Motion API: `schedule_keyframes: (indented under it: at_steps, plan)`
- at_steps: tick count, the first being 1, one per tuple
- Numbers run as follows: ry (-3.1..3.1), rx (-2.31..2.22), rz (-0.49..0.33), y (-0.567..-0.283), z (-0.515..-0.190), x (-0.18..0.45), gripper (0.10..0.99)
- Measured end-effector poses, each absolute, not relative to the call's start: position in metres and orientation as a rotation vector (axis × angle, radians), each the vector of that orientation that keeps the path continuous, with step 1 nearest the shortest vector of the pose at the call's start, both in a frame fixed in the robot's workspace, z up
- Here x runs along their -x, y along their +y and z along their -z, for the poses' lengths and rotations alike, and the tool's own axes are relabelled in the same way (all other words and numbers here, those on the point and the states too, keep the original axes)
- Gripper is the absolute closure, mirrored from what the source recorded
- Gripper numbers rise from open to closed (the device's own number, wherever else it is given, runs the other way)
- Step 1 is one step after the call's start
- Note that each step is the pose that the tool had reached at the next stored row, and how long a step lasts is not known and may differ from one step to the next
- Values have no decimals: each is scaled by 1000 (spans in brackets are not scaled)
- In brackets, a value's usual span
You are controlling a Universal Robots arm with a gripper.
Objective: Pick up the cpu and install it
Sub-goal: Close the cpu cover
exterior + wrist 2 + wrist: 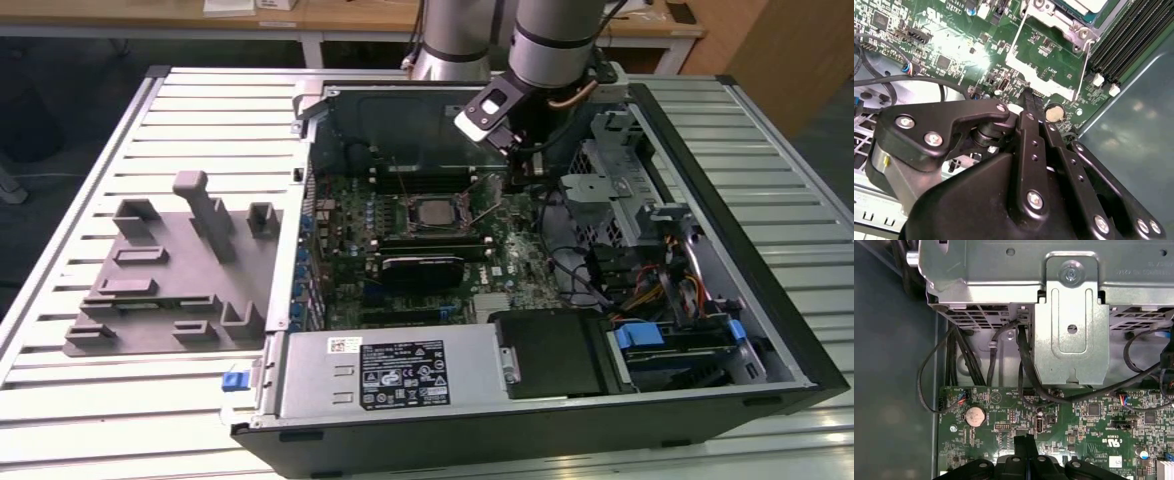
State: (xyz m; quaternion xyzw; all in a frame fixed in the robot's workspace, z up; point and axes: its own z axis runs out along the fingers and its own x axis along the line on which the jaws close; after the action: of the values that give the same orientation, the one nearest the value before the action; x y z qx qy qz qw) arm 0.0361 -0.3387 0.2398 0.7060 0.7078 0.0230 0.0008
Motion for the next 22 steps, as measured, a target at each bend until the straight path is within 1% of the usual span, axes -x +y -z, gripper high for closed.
schedule_keyframes:
  at_steps: [22]
  plan:
    - [2221, -2218, -72, -339, -240, 11, 980]
